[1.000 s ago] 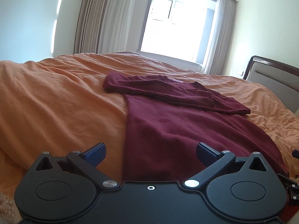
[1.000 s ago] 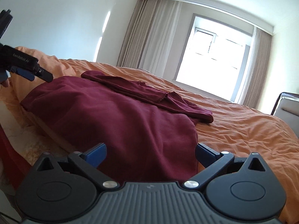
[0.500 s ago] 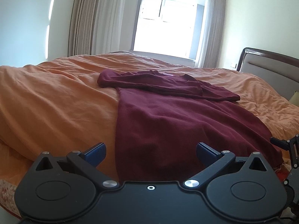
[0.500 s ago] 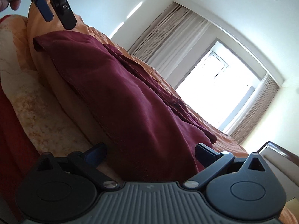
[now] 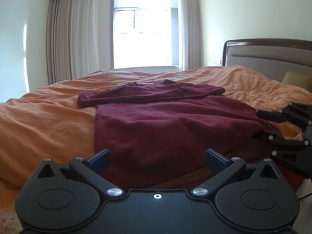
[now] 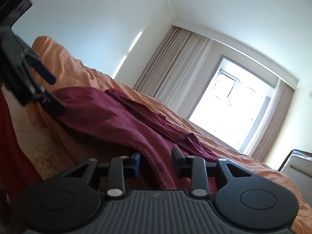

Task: Fold small clothes
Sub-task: 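Grasp the sweater hem with the right gripper and lift it toward the collar, then grasp the hem corner with the left gripper while the right gripper holds the hem raised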

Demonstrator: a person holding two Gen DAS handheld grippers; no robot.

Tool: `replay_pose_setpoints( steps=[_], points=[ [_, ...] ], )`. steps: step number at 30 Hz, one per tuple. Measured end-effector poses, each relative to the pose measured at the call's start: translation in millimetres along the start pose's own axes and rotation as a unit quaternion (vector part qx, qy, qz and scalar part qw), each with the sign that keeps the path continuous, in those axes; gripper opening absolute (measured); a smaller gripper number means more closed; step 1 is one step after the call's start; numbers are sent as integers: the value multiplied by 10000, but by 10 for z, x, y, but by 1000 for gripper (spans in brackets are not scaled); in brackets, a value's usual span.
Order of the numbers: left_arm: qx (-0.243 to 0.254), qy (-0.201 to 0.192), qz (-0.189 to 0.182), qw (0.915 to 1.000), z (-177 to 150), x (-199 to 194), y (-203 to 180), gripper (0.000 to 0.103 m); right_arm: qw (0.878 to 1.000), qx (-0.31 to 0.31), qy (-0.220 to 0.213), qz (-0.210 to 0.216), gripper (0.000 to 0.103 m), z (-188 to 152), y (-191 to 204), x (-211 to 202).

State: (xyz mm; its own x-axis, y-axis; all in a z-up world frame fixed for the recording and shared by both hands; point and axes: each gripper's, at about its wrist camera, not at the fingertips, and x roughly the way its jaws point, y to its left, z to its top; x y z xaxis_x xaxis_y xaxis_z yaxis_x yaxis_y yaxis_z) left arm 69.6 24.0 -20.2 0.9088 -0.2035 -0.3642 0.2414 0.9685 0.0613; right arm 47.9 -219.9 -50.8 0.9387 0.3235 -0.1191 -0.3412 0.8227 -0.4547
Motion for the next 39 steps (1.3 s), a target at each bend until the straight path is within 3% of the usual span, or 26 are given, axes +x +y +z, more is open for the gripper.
replay_pose_setpoints(
  steps=[8,13,16,18,24,26,34,39],
  points=[
    [990,-17,105,9950,-166,179,-338,102,9949,934,93,366,29,237,-449,215],
    [1228,-104,366,9917,-157,417,-545,102,9930,1114,137,360,29,286,-641,139],
    [1213,-195,569,9908,-112,488,-534,93,9923,1171,217,342,29,305,-620,133],
    [1093,-285,501,9923,-85,459,-439,86,9924,1168,254,300,31,265,-600,126],
    [974,-460,624,9922,-46,295,-136,53,9928,1090,422,274,43,150,-519,137],
    [920,-465,701,9922,-15,245,-42,37,9933,1021,460,286,48,118,-471,134],
    [731,-646,552,9937,327,145,114,19,9963,346,652,434,72,-38,-81,184],
    [666,-751,404,9941,588,123,111,18,9975,-256,647,-157,79,-133,185,258]
  ],
)
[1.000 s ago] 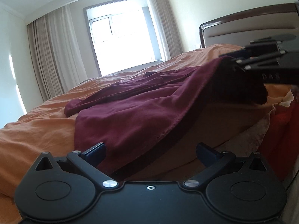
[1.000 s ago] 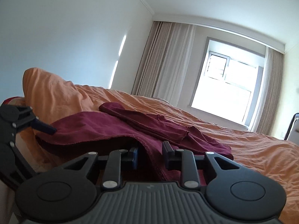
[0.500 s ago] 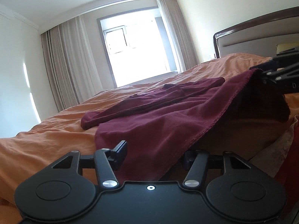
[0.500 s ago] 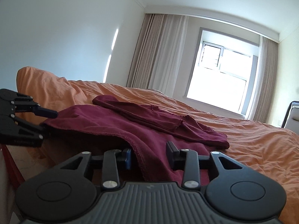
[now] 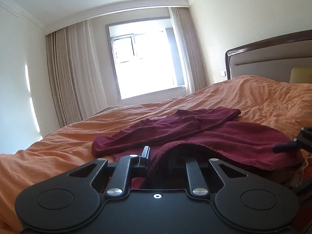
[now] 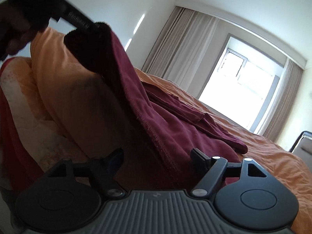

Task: Fold small clothes
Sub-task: 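Grasp the hem corner with the left gripper while the right gripper holds the hem raised, then lift the hem with both grippers and fold it over toward the collar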

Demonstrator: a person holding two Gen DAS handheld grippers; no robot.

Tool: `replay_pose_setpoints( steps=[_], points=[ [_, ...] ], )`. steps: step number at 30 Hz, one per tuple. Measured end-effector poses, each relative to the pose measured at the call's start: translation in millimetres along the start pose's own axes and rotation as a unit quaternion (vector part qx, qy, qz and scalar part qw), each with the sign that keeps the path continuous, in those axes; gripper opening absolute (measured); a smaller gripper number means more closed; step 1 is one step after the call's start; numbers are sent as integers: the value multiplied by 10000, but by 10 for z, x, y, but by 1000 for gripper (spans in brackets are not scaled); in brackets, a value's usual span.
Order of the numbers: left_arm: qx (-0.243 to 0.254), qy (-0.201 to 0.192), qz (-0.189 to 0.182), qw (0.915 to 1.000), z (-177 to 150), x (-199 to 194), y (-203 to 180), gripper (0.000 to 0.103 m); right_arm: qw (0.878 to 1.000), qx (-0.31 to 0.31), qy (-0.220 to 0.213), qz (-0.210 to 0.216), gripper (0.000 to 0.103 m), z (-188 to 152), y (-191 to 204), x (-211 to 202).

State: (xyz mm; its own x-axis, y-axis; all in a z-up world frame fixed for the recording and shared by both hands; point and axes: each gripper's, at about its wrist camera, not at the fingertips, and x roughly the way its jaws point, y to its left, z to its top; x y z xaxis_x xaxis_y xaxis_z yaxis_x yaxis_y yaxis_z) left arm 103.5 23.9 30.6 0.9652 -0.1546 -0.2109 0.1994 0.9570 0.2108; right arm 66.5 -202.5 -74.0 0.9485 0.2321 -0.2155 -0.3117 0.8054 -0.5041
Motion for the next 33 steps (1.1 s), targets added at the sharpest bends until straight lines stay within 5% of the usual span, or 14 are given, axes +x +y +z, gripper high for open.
replay_pose_setpoints(
  steps=[6,8,11,24,33],
  points=[
    [24,-81,61,9999,147,0,20,16,9945,159,-146,-1027,55,-72,-107,-81],
    [30,-76,122,9999,129,-19,17,16,9927,361,-158,-1138,21,-96,-208,-128],
    [-8,0,109,9999,65,-50,11,5,9908,507,-412,-1183,7,-86,-290,-265],
    [-240,-917,212,9953,189,-916,-13,3,9683,846,-1844,-1456,6,402,-414,-1284],
    [-755,-1141,-272,9902,590,-1375,149,3,9663,1142,-1936,-1254,7,547,-768,-1334]
  ],
)
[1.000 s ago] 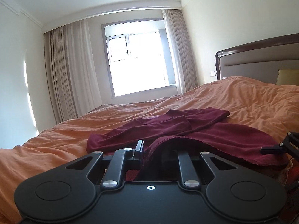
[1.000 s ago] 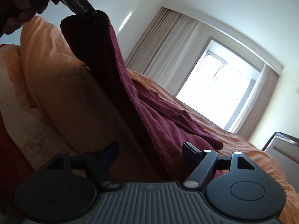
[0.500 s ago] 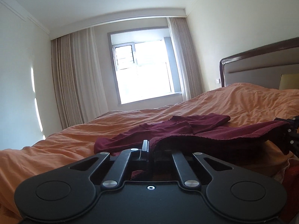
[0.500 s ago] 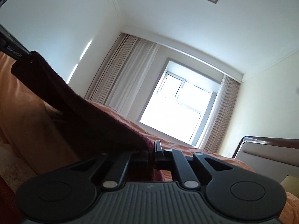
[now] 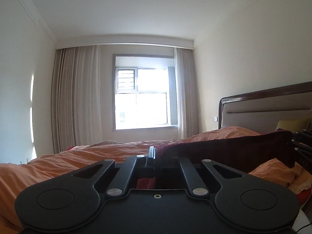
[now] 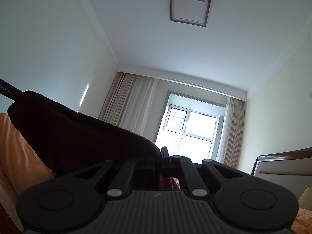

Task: Fold small clothes
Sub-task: 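Lift the hem with both grippers and fold it over toward the collar, then lower the folded hem onto the sweater and open both grippers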

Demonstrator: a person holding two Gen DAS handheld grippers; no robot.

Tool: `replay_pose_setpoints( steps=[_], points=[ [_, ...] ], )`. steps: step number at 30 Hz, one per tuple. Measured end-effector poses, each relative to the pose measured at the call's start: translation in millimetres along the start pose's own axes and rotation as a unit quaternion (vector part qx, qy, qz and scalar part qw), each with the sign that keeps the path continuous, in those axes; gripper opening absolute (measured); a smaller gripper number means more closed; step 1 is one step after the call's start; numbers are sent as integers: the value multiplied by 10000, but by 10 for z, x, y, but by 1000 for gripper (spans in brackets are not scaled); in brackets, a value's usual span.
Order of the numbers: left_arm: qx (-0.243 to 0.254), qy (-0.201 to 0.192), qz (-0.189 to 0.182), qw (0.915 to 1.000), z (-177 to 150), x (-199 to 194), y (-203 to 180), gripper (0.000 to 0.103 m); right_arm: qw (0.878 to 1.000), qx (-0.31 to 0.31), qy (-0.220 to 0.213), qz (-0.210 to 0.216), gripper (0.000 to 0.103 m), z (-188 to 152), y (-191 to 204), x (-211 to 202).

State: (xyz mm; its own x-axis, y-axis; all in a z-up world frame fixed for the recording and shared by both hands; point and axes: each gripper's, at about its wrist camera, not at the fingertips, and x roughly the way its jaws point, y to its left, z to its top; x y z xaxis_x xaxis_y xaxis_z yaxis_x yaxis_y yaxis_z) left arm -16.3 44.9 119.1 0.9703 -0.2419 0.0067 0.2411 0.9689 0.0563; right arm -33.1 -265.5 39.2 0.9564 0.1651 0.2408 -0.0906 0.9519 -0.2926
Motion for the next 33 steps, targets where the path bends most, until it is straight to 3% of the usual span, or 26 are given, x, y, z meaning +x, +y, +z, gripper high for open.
replay_pose_setpoints(
  steps=[3,9,15,18,20,24,26,27,28,29,30,32,33],
  points=[
    [82,15,10,10000,72,262,33,4,9998,-149,103,-19,7,-26,-82,383],
    [-13,193,60,9998,260,1092,188,5,9978,573,340,-58,7,-142,-296,1234],
    [40,662,217,9976,240,2131,361,5,9921,705,1036,31,7,-451,-359,2166],
    [-124,1169,257,9927,104,2717,545,5,9833,795,1612,282,8,-683,-349,2626],
    [-234,1519,297,9877,-47,3047,678,6,9706,1031,2112,512,9,-903,-348,2916],
    [-831,2341,433,9677,-499,3604,1006,10,9397,1498,2969,794,11,-1354,-391,3324],
    [-1183,2554,463,9585,-692,3783,1159,19,9311,1642,3137,873,19,-1494,-432,3457],
    [-1313,2618,490,9549,-792,3830,1234,21,9299,1660,3168,856,40,-1518,-427,3513],
    [-1395,2651,527,9526,-857,3862,1247,31,9297,1685,3167,831,66,-1540,-443,3510],
    [-1455,2665,536,9513,-899,3868,1280,46,9293,1739,3157,812,81,-1563,-462,3506],
    [-1497,2643,540,9512,-927,3857,1312,55,9281,1814,3148,809,86,-1561,-493,3551],
    [-1524,2525,538,9540,-909,3784,1325,87,9286,1895,3095,774,103,-1512,-577,3545],
    [-1537,2475,459,9555,-877,3721,1325,92,9297,1900,3065,745,103,-1490,-595,3526]
  ],
)
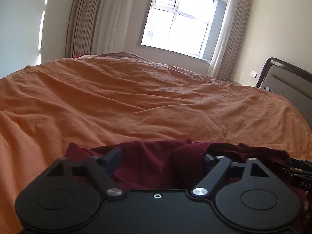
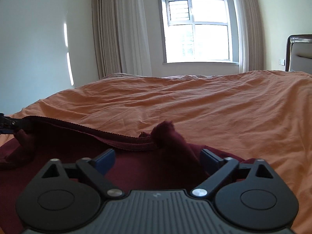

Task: Fold small clothes
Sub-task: 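Lower the folded hem onto the sweater and open both grippers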

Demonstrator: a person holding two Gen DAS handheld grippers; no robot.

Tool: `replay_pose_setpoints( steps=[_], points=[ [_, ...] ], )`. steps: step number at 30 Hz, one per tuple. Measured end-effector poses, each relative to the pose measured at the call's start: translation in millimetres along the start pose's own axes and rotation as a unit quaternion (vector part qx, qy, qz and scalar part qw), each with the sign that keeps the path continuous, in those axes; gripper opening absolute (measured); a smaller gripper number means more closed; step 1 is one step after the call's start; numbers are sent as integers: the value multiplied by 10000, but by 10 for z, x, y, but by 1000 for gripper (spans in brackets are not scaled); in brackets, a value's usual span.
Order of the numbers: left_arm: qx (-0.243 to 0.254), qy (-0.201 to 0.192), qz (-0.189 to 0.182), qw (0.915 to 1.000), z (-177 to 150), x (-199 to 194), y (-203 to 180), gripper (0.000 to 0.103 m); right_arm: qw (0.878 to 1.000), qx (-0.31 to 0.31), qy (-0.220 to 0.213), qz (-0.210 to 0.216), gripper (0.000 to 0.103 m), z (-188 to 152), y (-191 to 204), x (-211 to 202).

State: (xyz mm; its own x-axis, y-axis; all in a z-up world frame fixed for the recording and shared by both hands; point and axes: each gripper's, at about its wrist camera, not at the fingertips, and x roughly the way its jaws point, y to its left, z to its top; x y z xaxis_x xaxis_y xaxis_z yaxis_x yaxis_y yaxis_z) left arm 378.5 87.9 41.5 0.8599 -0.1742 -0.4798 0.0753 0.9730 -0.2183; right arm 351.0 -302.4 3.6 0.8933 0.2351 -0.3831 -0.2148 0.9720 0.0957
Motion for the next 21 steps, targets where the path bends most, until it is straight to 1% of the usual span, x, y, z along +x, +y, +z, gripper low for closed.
replay_pose_setpoints(
  steps=[1,2,6,8,10,13,16,18,19,21],
  points=[
    [19,-70,-103,9999,-10,-85,-14,101,10000,-6,-32,-12,103,-6,0,-60],
    [28,-178,-154,9997,-15,-158,5,102,10000,-30,-78,0,103,-11,6,-115],
    [122,-488,-310,9983,-40,-471,58,102,9995,-244,-180,3,103,-61,56,-215],
    [108,-519,-267,9982,-70,-565,80,102,9993,-327,-169,-26,103,-120,83,-206],
    [199,-480,-289,9982,-138,-651,78,102,9992,-363,-130,-136,103,-174,114,-180],
    [595,-452,-141,9971,-316,-741,23,102,9985,-434,-150,-300,103,-238,150,-165],
    [1178,-261,102,9926,-531,-736,-45,102,9979,-468,-237,-371,103,-258,161,-191],
    [1399,-161,309,9895,-617,-701,-56,96,9981,-454,-222,-357,103,-265,153,-190],
    [1434,-155,361,9889,-634,-686,-44,91,9981,-436,-208,-369,103,-274,146,-177],
    [1334,-215,468,9897,-623,-659,15,85,9979,-393,-133,-496,103,-314,138,-127]
  ],
)
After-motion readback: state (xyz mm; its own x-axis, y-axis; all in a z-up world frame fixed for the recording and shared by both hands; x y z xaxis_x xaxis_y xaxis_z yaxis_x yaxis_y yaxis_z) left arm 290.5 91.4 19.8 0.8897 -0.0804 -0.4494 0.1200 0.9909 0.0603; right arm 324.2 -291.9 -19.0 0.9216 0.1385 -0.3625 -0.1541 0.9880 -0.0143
